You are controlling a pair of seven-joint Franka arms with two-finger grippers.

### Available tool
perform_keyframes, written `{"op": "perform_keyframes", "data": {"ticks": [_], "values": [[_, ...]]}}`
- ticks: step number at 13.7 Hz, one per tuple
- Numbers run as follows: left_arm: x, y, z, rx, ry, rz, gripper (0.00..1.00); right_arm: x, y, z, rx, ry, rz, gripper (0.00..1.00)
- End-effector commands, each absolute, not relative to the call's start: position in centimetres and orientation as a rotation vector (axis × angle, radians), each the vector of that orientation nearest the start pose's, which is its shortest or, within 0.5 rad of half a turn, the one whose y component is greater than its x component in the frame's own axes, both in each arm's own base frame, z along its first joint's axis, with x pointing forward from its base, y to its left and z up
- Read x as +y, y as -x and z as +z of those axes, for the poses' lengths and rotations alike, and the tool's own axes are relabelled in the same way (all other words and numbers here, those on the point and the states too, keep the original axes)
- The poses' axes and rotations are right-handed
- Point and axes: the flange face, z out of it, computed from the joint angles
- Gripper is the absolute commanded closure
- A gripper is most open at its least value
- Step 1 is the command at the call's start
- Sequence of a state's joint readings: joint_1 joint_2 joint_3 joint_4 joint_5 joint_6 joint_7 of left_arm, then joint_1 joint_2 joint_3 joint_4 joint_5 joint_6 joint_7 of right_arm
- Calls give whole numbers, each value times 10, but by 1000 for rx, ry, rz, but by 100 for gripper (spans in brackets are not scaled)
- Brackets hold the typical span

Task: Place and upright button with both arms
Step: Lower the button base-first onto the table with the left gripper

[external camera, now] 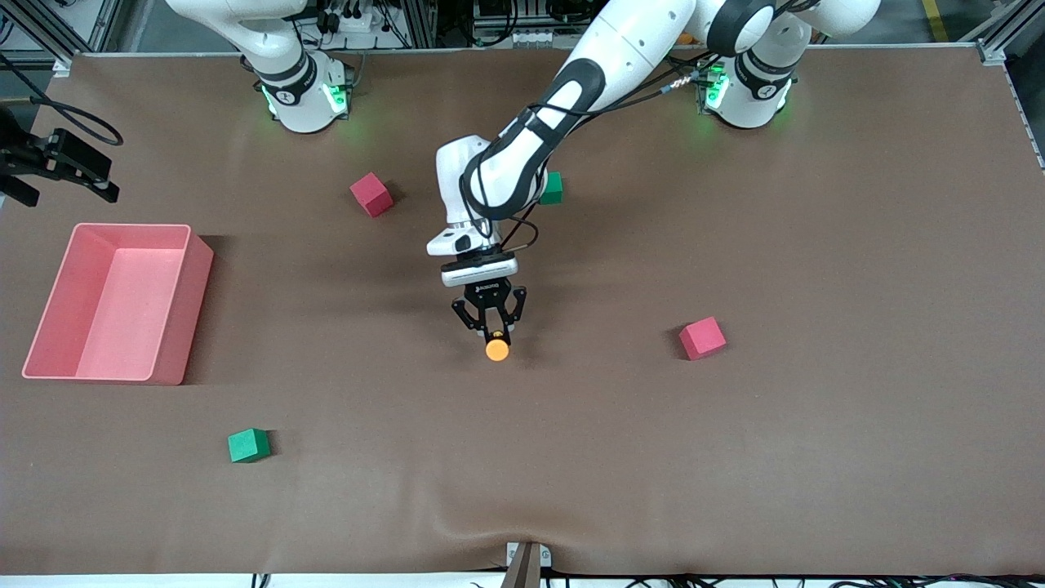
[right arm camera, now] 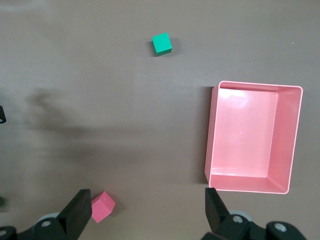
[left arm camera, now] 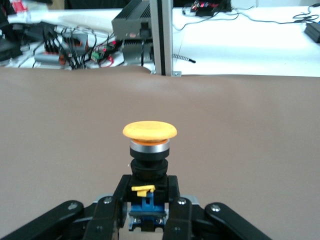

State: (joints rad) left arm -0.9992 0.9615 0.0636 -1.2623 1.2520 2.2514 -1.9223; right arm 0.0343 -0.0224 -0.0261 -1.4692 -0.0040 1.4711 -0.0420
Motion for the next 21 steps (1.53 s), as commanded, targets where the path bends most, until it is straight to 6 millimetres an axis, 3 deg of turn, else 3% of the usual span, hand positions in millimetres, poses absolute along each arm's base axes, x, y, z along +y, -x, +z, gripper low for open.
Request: {"op": "perform_keyframes", "data": {"ticks": [1, 6, 12, 13, 15, 16, 17, 21], "values": [[-602, -467, 154, -44, 2579, -1574, 100, 5, -534, 680, -98, 3158, -38, 0], [-588, -462, 92, 74, 2530, -1602, 100, 5, -534, 680, -96, 3155, -38, 0], [-587, -459, 80, 54, 2596, -1619, 98, 1, -534, 680, -89, 3154, -36, 0], [-587, -458, 80, 21, 2610, -1623, 90, 1, -534, 680, -99, 3154, -36, 0], [-588, -456, 80, -8, 2633, -1620, 48, 0, -532, 678, -96, 3153, -12, 0], [-590, -455, 81, -15, 2641, -1618, 17, -1, -532, 679, -96, 3153, -16, 0], [-591, -454, 83, -40, 2653, -1607, 0, -1, -532, 679, -94, 3153, -14, 0], [-605, -443, 98, -178, 2735, -1526, 0, -1, -532, 679, -94, 3152, -16, 0]]}}
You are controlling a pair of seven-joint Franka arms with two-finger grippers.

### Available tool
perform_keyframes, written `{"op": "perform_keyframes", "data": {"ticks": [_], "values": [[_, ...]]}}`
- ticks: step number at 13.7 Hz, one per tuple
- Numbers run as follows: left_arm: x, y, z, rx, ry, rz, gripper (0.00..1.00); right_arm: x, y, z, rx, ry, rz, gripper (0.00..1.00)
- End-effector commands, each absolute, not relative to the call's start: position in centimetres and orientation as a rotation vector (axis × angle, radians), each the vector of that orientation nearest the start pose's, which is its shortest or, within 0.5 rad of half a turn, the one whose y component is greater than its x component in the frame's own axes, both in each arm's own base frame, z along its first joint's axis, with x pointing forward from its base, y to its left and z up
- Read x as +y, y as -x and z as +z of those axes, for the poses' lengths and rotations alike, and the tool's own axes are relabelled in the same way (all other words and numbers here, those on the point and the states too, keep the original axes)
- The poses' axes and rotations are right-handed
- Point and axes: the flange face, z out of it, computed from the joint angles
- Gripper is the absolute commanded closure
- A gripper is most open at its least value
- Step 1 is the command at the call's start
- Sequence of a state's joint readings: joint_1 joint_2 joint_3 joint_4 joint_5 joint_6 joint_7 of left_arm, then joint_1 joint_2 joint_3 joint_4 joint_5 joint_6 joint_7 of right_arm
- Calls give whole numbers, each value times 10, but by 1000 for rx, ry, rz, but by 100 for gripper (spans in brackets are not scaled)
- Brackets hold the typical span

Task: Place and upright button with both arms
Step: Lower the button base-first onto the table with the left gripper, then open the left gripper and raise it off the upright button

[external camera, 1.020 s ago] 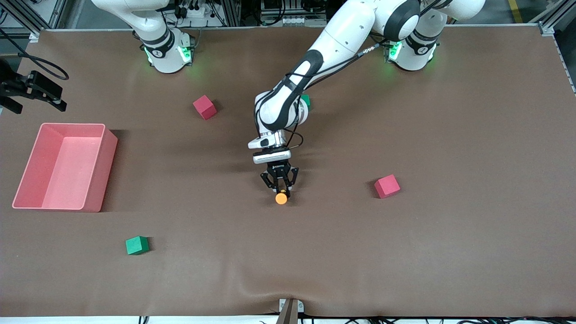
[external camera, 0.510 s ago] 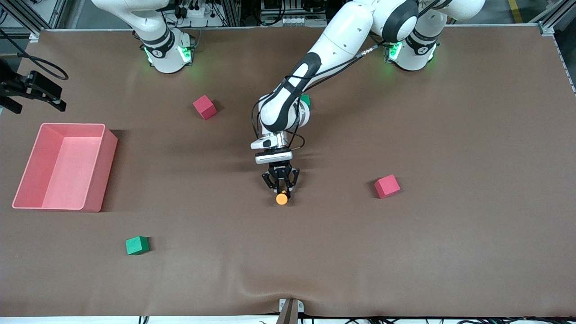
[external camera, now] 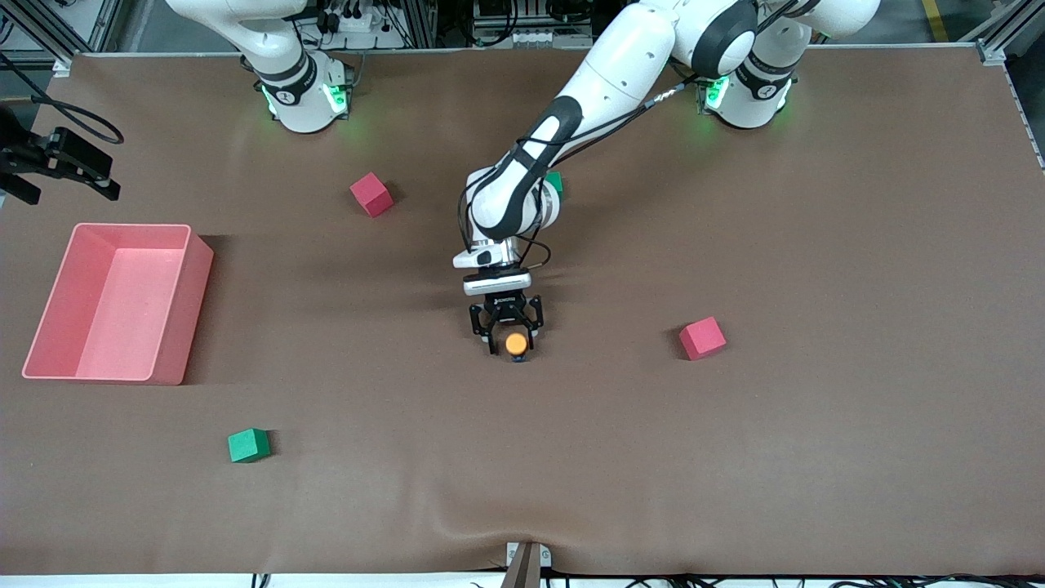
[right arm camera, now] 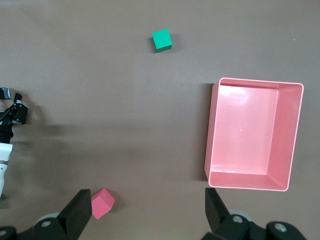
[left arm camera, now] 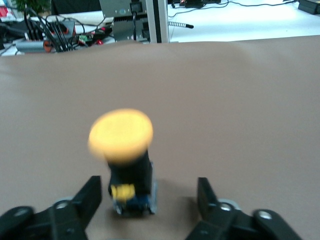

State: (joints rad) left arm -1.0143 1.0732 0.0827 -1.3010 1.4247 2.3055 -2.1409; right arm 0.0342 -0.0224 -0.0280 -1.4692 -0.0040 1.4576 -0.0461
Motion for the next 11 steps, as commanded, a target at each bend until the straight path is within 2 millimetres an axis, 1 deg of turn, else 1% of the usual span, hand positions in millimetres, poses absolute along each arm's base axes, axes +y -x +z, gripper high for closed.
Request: {"op": "perform_keyframes", "data": {"ticks": [1, 2, 4, 6, 9, 11], "values": [[-609, -442, 108, -231, 2757, -1504, 0, -1, -532, 678, -94, 3152, -14, 0], [-614, -440, 120, -297, 2786, -1475, 0, 0, -532, 679, -97, 3152, -16, 0], [-629, -427, 140, -433, 2862, -1383, 0, -1, -532, 678, -97, 3152, -12, 0], [-637, -419, 162, -564, 2907, -1302, 0, -2, -532, 679, -94, 3152, -16, 0], [-647, -419, 211, -812, 2970, -1166, 0, -1, -532, 679, -97, 3152, -16, 0], [-653, -419, 244, -914, 3016, -1063, 0, -2, -532, 678, -94, 3152, -14, 0]]}}
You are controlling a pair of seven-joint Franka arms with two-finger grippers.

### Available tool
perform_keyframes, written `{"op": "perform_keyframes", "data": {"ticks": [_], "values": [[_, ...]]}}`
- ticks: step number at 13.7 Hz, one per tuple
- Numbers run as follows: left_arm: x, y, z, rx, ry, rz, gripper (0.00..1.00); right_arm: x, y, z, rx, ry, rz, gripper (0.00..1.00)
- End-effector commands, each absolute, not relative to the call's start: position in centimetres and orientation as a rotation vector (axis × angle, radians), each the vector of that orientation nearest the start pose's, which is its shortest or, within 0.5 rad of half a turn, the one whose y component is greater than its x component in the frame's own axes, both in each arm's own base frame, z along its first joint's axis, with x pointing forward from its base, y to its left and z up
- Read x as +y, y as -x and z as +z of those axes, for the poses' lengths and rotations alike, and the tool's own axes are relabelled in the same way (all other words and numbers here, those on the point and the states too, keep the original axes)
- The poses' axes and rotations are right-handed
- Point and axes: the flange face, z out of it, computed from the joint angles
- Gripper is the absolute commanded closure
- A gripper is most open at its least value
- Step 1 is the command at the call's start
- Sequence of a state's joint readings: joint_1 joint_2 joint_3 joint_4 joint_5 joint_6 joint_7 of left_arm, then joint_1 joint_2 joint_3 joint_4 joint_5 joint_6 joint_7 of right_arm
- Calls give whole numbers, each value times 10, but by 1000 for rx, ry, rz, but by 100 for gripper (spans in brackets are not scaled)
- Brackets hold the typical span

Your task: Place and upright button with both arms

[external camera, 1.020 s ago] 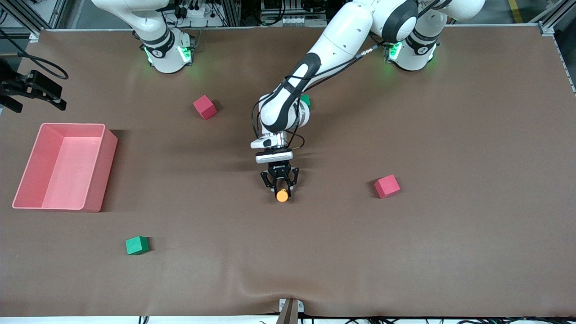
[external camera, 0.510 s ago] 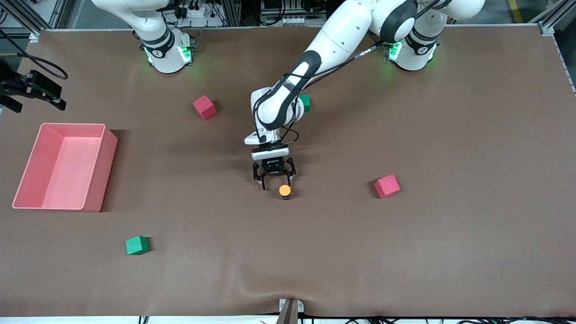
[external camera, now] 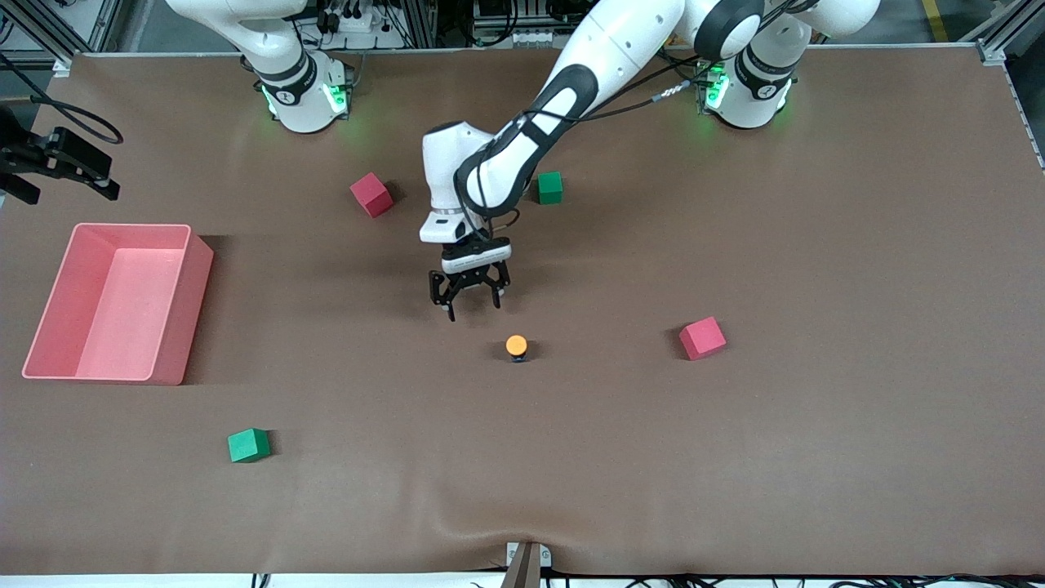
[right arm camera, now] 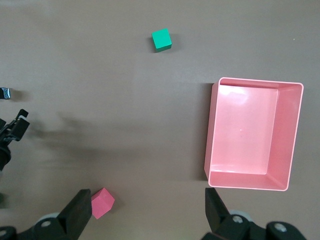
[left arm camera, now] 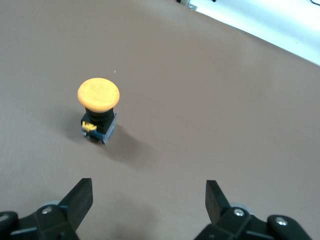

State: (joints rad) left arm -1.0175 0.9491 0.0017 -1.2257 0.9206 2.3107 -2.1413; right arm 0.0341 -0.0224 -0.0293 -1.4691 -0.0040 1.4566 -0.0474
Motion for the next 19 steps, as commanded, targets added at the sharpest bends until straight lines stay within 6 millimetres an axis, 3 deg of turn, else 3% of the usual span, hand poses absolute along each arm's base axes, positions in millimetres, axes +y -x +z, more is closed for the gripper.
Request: {"op": "perform_keyframes", "data": {"ticks": [1, 5, 8, 12, 15, 17, 19], "values": [[-654, -418, 255, -934, 3034, -1015, 0, -2, -532, 679, -94, 3152, -16, 0], [-656, -422, 306, -943, 3102, -926, 0, -2, -532, 678, -94, 3152, -12, 0], [-643, -439, 368, -933, 3176, -828, 0, -2, -532, 678, -94, 3152, -12, 0], [-585, -489, 459, -958, 3224, -692, 0, -2, -532, 679, -94, 3152, -14, 0], [-536, -511, 521, -1008, 3248, -562, 0, -2, -532, 678, -94, 3152, -12, 0], [-502, -520, 550, -939, 3210, -536, 0, -2, -532, 678, -94, 3152, -12, 0], [-456, -539, 582, -1034, 3170, -554, 0, -2, -532, 679, -94, 3152, -16, 0]]}}
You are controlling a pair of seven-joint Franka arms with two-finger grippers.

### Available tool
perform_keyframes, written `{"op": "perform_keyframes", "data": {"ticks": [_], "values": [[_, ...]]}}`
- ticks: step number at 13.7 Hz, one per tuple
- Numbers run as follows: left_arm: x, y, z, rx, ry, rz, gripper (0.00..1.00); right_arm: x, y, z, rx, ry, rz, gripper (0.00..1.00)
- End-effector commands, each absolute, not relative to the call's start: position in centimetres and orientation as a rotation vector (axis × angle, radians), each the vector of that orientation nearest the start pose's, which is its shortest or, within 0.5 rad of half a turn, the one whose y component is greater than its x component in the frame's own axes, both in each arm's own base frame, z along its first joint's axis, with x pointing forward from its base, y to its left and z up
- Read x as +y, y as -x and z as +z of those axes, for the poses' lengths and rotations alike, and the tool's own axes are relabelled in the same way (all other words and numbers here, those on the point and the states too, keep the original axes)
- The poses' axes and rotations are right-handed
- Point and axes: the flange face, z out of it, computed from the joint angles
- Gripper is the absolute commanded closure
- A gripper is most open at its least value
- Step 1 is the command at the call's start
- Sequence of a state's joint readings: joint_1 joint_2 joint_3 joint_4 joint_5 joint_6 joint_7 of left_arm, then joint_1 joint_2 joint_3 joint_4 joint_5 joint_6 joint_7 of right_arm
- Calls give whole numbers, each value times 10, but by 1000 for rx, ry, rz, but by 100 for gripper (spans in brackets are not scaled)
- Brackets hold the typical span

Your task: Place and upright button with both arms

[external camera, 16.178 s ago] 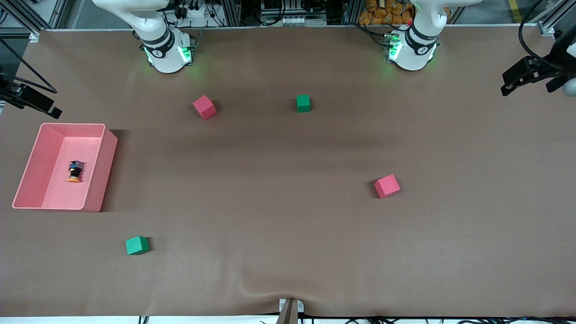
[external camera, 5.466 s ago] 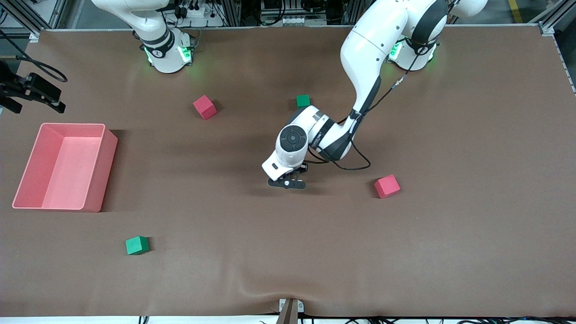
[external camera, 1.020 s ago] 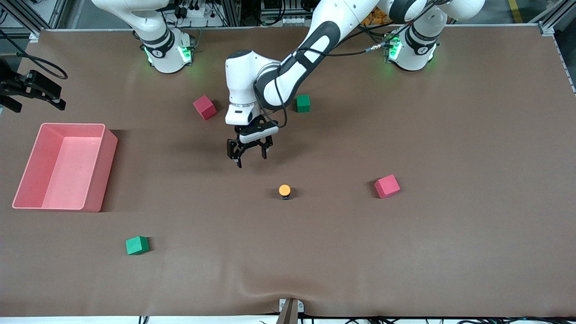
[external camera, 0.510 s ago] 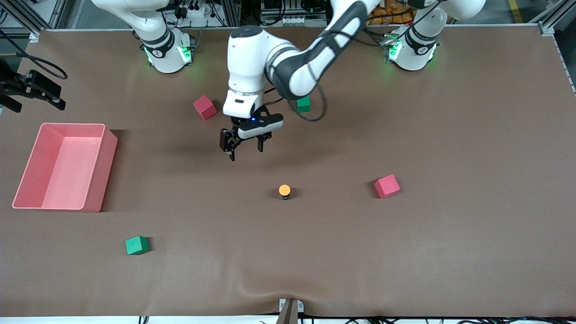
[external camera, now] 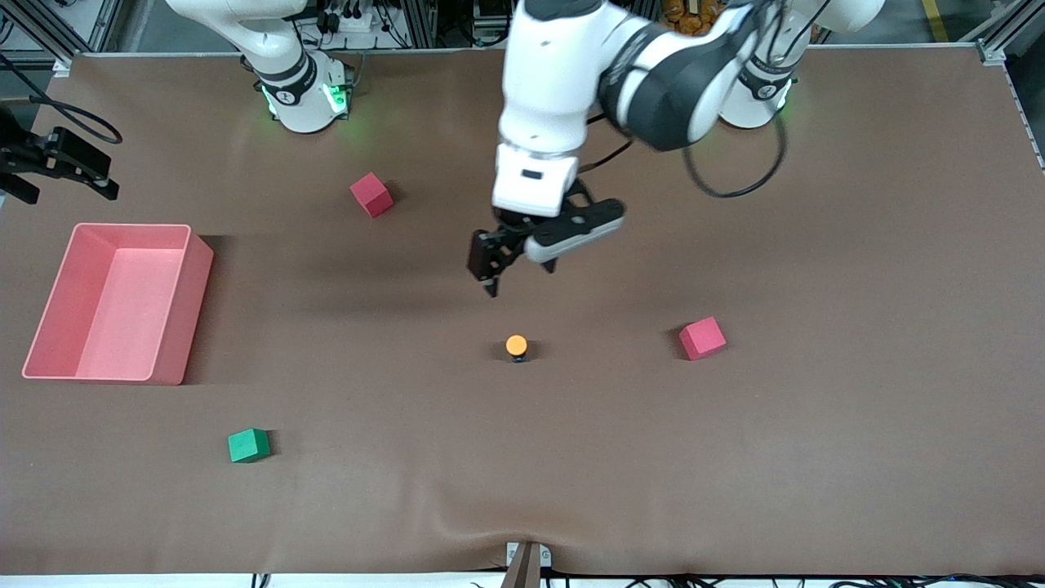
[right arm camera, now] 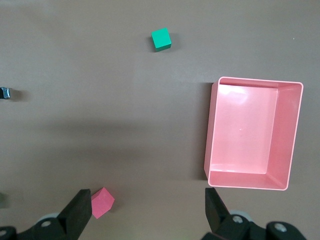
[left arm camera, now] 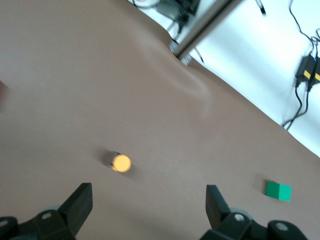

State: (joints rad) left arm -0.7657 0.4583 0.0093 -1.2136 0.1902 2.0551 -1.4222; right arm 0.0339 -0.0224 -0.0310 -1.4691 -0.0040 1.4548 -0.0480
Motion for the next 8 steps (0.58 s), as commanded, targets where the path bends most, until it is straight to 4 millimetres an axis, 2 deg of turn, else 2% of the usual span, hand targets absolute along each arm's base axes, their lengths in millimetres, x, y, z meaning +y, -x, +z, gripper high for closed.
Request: {"op": "perform_keyframes", "data": {"ticks": [1, 3, 4, 5, 6, 8], "values": [[-442, -542, 590, -1048, 3147, -540, 0, -1, -532, 678, -97, 3152, -14, 0], [-398, -557, 605, -1030, 3108, -490, 0, -2, -532, 679, -94, 3152, -16, 0], [-368, -568, 613, -991, 3119, -446, 0, -2, -532, 679, -94, 3152, -16, 0], [-335, -577, 632, -917, 3165, -436, 0, -1, -532, 679, -94, 3150, -16, 0], [-308, -582, 641, -843, 3219, -369, 0, -1, -532, 679, -94, 3150, -16, 0], [-251, -579, 665, -683, 3284, -237, 0, -1, -532, 679, -94, 3150, -16, 0]]}}
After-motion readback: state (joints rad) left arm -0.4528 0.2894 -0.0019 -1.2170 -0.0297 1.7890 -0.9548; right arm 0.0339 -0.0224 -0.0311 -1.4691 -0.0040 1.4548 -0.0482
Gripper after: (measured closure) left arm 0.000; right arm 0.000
